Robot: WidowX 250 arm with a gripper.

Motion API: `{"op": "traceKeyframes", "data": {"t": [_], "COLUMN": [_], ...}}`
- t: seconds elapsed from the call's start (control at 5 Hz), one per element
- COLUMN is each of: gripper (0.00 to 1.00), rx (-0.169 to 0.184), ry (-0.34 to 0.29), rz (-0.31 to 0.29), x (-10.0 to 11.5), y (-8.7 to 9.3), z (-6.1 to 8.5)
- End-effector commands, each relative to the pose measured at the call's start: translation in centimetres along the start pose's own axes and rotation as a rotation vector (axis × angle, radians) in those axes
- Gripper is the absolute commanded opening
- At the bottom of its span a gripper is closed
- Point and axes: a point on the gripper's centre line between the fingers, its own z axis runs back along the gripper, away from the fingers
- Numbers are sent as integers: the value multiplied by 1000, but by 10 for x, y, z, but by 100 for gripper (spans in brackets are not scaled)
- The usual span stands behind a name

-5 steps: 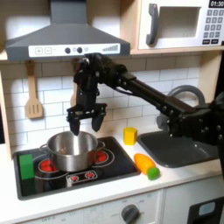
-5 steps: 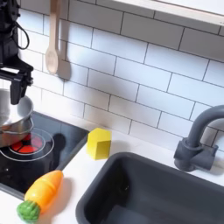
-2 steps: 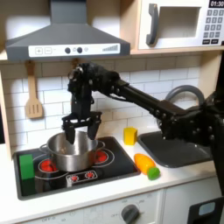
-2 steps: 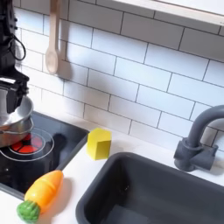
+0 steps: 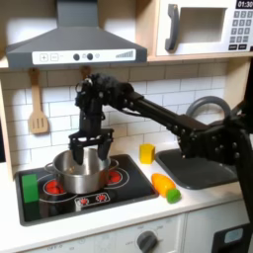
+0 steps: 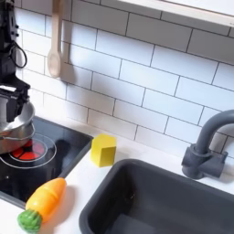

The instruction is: Slide pot right

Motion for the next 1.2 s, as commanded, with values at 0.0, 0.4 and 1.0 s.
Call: {"op": "traceKeyframes", "data": {"t": [0.0,0.4,1.0], "gripper": [100,100,100], "rx": [4,8,6], "ry": [23,38,56], "rz": [-2,-2,-24], "x": [1,0,-5], "y": [1,1,-5], "z": [-12,-19,-23]}}
